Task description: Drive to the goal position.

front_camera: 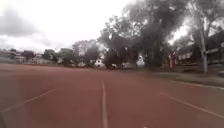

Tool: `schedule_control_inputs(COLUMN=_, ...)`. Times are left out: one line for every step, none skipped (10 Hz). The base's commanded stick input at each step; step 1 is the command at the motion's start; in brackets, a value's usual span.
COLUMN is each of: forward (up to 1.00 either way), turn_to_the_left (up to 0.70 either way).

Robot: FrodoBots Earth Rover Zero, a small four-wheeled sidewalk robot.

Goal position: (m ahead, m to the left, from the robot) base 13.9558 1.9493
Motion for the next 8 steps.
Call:
schedule_control_inputs(forward=0.67, turn_to_the_left=0.00)
schedule_control_inputs(forward=0.67, turn_to_the_left=0.00)
schedule_control_inputs(forward=0.67, turn_to_the_left=0.00)
schedule_control_inputs(forward=0.67, turn_to_the_left=0.00)
schedule_control_inputs(forward=0.67, turn_to_the_left=0.00)
schedule_control_inputs(forward=0.67, turn_to_the_left=0.00)
schedule_control_inputs(forward=0.67, turn_to_the_left=0.00)
schedule_control_inputs(forward=0.67, turn_to_the_left=0.00)
